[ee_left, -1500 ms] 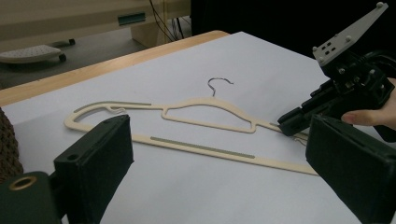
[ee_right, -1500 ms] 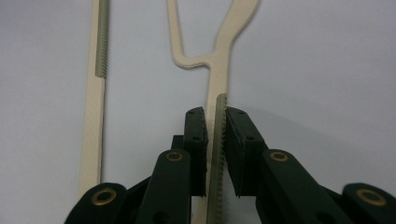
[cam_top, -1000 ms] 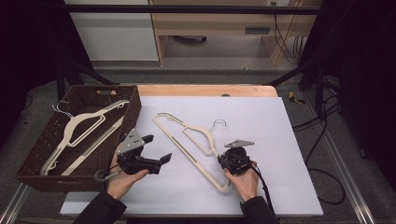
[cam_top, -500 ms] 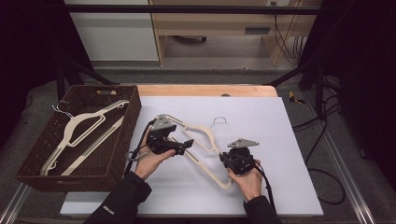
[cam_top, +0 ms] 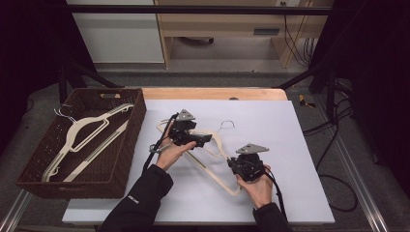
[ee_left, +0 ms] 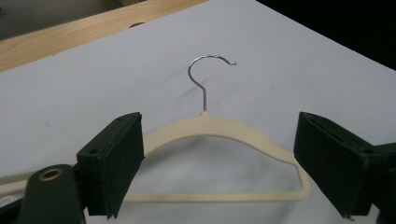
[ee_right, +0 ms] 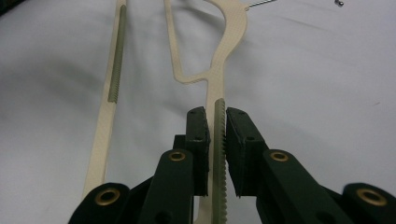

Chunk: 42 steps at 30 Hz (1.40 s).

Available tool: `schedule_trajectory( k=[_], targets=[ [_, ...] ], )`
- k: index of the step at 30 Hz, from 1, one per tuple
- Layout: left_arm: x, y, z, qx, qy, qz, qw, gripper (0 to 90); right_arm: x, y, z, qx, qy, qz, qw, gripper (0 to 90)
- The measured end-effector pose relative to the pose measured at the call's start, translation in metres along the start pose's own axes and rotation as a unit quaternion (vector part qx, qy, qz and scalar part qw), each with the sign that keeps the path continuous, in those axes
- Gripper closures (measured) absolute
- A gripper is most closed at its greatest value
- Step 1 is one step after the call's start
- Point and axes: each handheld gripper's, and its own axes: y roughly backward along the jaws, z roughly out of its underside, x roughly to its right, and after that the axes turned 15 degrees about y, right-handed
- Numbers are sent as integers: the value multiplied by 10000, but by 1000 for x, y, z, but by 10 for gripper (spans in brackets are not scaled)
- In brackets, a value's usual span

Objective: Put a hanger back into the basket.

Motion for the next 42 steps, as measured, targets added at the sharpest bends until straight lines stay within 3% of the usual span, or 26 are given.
schedule_trajectory(
  k=[6,9,13,23,27,35,37,42],
  targets=[
    [2,-20,-6,-106,-24,-41,9999,207,-1,1,1,-17,93,-17,10000,801],
    [3,-29,-9,-154,-32,-51,9999,229,-3,2,1,18,2,-55,10000,801],
    [6,-34,-11,-109,-72,-22,9999,254,-2,3,1,8,-2,-53,10000,801],
    [4,-52,-17,-346,-204,-200,9990,310,-1,5,1,76,49,-60,9999,801],
    [2,-63,-17,-522,-203,-225,9982,366,-1,7,0,90,24,-67,9999,801],
    [8,-72,-16,-747,-446,-221,9960,500,-1,8,0,111,53,-74,9999,801],
    [8,-74,-15,-686,-418,-206,9966,514,-1,9,0,116,42,-83,9999,801],
    [2,-80,-12,-822,-364,-244,9956,632,-2,9,0,121,47,-103,9999,801]
  ],
)
